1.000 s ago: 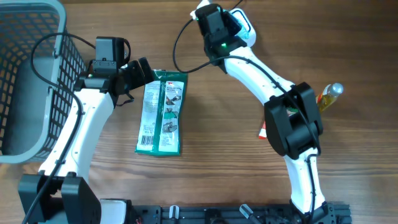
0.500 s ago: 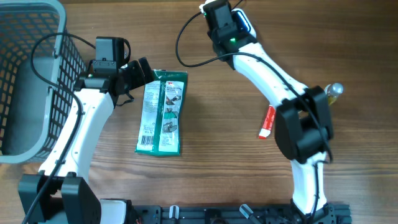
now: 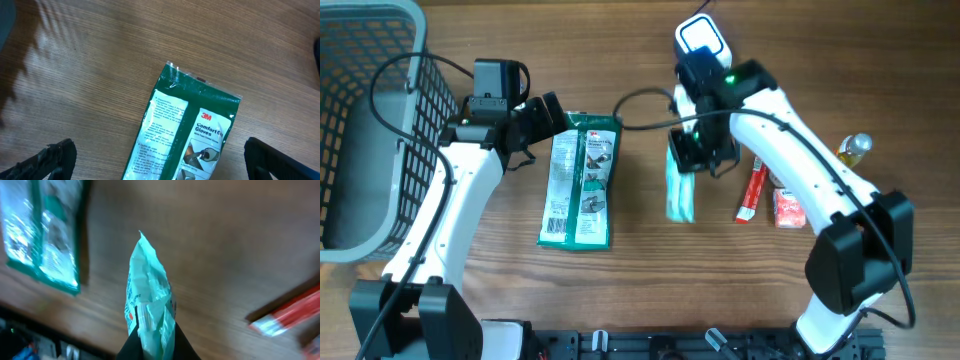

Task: Scan the item barcode
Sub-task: 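Lower the wipe pack and set it down at center right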

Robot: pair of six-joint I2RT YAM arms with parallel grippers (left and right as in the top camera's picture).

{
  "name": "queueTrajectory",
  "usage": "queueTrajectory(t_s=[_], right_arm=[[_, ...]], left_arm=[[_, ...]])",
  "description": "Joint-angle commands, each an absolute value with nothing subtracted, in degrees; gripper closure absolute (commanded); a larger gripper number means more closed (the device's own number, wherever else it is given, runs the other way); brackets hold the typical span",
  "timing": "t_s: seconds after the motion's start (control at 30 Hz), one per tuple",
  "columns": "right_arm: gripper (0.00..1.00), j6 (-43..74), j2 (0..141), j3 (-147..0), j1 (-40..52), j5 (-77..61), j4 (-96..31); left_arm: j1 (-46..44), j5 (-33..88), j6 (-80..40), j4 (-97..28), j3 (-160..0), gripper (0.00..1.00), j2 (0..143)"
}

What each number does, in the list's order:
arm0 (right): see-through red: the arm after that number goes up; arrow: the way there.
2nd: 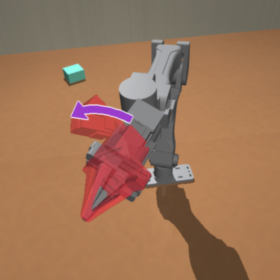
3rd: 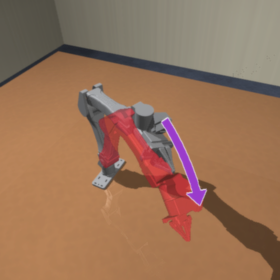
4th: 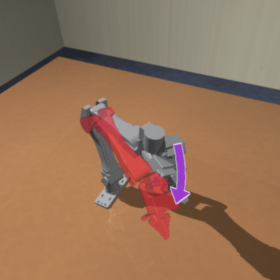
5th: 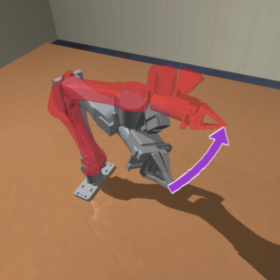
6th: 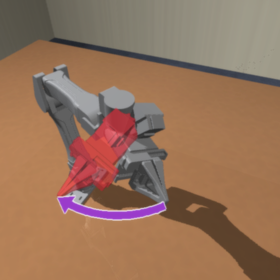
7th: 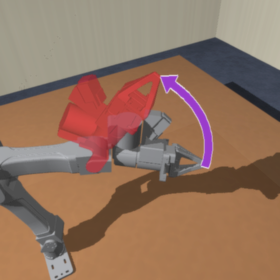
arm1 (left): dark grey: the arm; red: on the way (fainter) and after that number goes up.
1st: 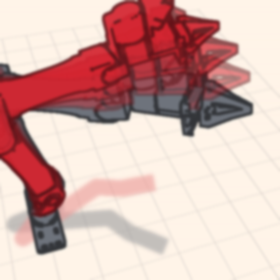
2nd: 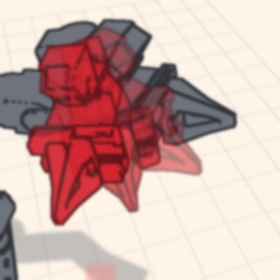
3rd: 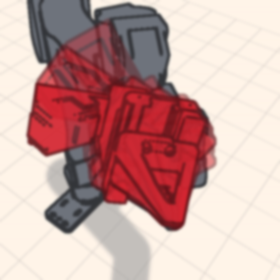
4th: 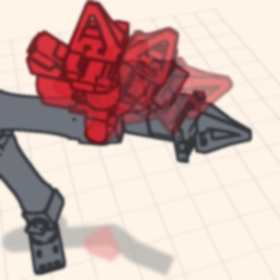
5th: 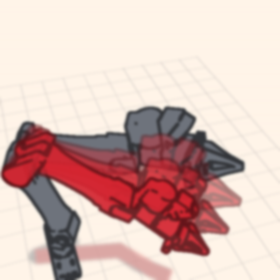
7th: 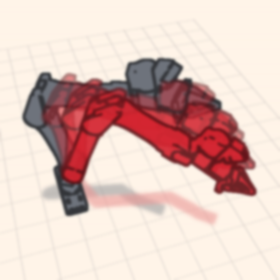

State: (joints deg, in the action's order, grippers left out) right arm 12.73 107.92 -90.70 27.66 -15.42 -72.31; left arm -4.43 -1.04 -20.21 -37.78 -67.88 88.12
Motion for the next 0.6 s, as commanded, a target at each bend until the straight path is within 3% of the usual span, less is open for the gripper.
queueTrajectory(t_s=[0.0,0.57], right_arm=[[0.95,13.9,108.6,-84.8,27.8,-19.2,-70.0],[0.94,13.6,108.6,-80.5,27.8,0.0,-66.0]], left_arm=[[-4.2,-1.6,-19.9,-37.8,-68.2,0.00,88.3],[-4.2,-1.6,-19.9,-37.8,-68.2,0.00,88.3]])
